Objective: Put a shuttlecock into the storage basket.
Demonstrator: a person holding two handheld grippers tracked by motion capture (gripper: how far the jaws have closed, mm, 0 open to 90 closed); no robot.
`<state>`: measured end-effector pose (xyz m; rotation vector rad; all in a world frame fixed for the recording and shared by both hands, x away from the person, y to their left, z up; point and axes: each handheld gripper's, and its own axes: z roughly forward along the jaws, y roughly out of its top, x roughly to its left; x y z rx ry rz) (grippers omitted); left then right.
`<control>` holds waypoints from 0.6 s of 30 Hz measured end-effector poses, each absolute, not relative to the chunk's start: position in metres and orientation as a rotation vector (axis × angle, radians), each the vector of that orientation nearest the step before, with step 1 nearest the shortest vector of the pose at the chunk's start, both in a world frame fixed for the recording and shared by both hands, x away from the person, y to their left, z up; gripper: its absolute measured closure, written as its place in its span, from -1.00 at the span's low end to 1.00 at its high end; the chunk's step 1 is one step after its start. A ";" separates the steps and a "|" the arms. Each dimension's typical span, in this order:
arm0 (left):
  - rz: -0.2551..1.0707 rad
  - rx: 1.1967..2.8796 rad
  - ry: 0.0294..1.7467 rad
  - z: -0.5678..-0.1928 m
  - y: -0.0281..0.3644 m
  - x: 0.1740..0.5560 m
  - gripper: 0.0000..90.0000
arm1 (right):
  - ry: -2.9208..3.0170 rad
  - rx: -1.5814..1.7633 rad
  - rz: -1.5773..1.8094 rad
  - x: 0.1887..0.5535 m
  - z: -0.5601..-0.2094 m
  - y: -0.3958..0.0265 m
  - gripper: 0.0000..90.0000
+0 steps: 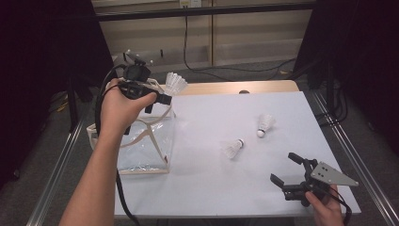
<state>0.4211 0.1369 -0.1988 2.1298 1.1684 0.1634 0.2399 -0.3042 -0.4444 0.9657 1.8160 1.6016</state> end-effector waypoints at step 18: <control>0.185 2.119 1.197 -0.199 0.147 0.423 0.46 | 1.815 0.966 1.602 0.240 -0.444 -0.304 -1.00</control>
